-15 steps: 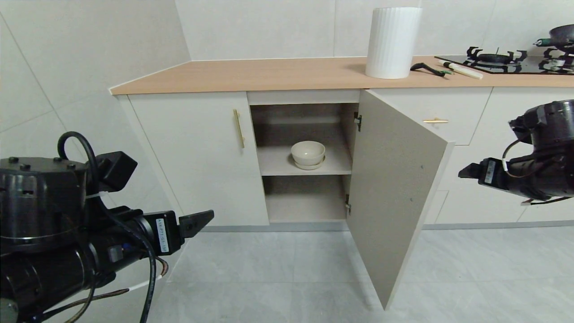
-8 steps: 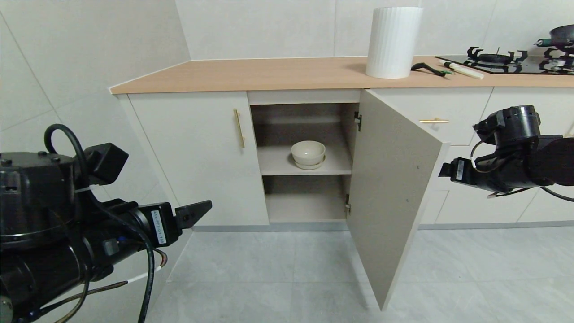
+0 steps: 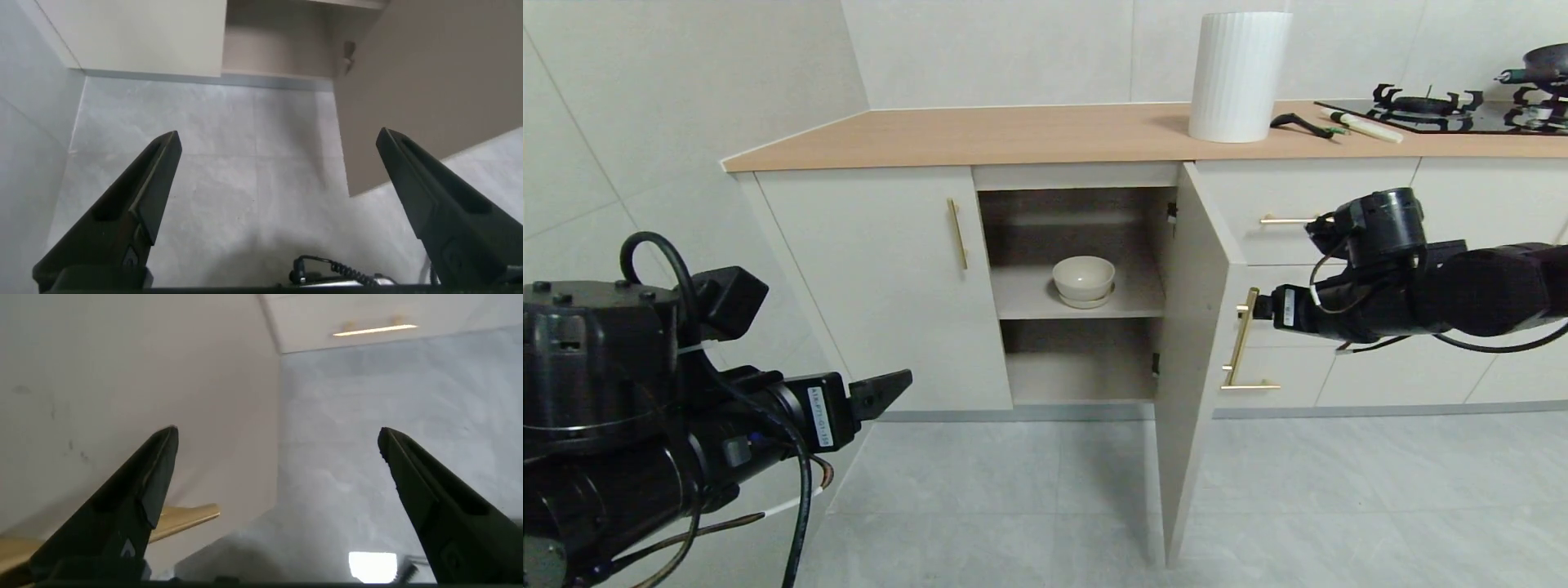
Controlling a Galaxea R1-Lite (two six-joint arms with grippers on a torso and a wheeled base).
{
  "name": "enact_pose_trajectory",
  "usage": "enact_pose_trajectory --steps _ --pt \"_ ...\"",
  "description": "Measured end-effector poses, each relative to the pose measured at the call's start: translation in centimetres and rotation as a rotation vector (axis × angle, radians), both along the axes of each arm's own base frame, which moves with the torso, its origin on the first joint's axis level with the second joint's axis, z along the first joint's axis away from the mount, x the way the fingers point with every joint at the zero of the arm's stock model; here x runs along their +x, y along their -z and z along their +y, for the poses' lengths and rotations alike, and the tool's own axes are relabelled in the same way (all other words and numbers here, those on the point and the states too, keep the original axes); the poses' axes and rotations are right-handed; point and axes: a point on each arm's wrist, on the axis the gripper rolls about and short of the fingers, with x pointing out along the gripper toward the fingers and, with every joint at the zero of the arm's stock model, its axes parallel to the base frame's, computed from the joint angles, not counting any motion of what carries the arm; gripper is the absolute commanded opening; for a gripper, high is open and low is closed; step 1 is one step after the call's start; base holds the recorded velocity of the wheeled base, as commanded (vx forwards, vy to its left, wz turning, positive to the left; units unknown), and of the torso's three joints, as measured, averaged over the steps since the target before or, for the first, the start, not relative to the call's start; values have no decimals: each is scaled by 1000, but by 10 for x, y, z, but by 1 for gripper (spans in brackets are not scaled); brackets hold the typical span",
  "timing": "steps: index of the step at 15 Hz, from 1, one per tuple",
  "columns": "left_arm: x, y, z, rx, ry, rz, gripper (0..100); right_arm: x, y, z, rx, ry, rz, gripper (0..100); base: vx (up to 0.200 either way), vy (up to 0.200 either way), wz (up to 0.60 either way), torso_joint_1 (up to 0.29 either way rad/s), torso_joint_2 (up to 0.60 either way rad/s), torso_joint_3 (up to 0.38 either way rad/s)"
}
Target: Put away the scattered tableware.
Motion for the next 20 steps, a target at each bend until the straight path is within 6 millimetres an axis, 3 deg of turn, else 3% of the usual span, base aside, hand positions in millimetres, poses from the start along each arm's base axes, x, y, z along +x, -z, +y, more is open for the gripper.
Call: enact_pose_trajectory --steps 8,12,20 --pt "2 1 0 31 -36 -5 100 10 31 61 14 -129 -40 100 0 0 0 0 0 0" --pt "0 3 1 37 -34 -1 100 10 48 74 1 -155 -3 100 0 0 0 0 0 0" --pt "-3 3 3 49 -29 -6 100 16 49 85 84 -141 -76 100 200 0 0 -1 2 2"
